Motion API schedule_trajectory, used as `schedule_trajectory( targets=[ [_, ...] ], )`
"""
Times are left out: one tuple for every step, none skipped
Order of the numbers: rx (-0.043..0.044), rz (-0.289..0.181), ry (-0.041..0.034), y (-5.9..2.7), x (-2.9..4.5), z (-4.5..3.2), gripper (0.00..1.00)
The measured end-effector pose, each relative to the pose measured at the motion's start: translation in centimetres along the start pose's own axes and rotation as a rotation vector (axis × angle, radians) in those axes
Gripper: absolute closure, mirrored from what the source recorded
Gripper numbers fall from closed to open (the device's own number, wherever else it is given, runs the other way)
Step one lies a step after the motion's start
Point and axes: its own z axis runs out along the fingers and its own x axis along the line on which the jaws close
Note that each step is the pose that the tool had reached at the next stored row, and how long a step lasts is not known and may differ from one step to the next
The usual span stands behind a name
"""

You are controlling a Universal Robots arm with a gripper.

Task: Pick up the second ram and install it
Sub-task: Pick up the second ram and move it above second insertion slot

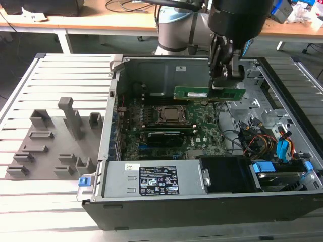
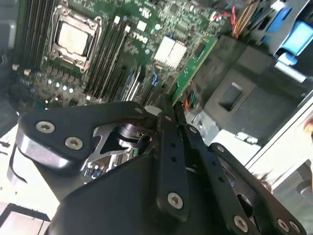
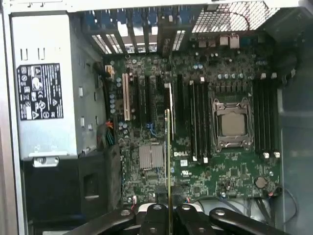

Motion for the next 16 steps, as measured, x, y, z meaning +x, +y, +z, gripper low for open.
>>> schedule_trajectory(
  targets=[
    [0.0000,0.000,-0.0001,-0.77,-0.06,0.02,0.86],
    [-0.0001,0.000,0.0000,-1.52,-0.11,0.02,0.86],
    [0.0000,0.000,-0.0001,-2.13,-0.16,0.03,0.86],
    [-0.0001,0.000,-0.0001,-2.69,-0.20,0.04,0.86],
    [-0.0002,0.000,-0.0001,-3.76,-0.27,0.05,0.86],
    [-0.0004,0.000,-0.0001,-5.46,-0.41,0.08,0.86],
    [-0.0006,0.000,-0.0001,-7.17,-0.60,0.14,0.86],
    [-0.0006,0.000,0.0000,-7.23,-0.59,0.13,0.86],
    [-0.0006,0.000,-0.0001,-7.26,-0.60,0.13,0.86],
    [-0.0005,0.000,0.0000,-7.25,-0.59,0.13,0.86],
    [-0.0005,0.000,-0.0004,-6.85,-0.56,0.13,0.86],
    [-0.0004,0.000,-0.0024,-6.37,-0.54,0.12,0.86],
    [-0.0006,0.000,-0.0062,-5.86,-0.51,0.12,0.86],
    [-0.0008,0.000,-0.0129,-5.19,-0.47,0.12,0.86],
    [-0.0009,0.001,-0.0153,-4.19,-0.41,0.12,0.86],
    [-0.0008,0.000,-0.0155,-3.41,-0.37,0.13,0.86]
  ],
)
